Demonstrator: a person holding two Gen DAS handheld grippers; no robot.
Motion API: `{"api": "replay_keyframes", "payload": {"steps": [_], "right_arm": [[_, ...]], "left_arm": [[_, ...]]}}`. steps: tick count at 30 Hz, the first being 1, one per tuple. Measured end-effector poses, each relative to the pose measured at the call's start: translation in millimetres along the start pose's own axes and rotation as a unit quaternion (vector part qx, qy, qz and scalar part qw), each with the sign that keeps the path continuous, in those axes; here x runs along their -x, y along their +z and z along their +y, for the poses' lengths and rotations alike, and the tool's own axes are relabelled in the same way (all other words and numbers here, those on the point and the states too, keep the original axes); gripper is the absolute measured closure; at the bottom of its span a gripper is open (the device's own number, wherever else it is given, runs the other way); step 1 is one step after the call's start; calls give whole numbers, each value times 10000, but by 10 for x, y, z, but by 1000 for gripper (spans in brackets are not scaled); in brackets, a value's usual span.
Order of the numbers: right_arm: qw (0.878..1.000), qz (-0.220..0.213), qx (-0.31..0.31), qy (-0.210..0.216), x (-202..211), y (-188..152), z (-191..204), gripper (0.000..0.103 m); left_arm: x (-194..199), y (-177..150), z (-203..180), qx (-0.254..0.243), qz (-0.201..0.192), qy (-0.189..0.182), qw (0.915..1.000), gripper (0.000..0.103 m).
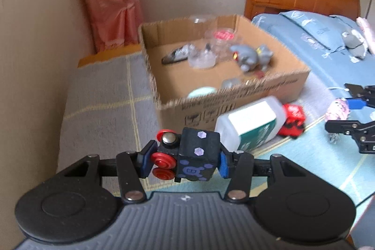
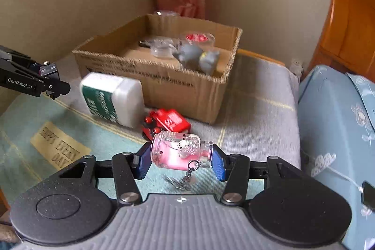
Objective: Organize rigid objects
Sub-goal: 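Carry both items over the cardboard box and open both tools to drop them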
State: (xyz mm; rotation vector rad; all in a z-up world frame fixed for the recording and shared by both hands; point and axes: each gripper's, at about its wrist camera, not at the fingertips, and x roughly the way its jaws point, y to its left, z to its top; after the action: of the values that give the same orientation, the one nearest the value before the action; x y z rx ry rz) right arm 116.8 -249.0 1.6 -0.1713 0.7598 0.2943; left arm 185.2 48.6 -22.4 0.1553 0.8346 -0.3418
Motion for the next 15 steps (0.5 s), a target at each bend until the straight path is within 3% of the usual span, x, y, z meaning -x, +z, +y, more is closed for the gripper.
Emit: {"api": "replay_keyframes", "payload": {"steps": [7,15], "right_arm": [[9993,-321,64,171,202,301,-49,46],[9973,-697,158,154,295,688,-98,46]], "left_arm": [[124,440,-30,-268,-260,-186,9991,52],[-215,843,-93,-554,-300,-150,9979,52]]}}
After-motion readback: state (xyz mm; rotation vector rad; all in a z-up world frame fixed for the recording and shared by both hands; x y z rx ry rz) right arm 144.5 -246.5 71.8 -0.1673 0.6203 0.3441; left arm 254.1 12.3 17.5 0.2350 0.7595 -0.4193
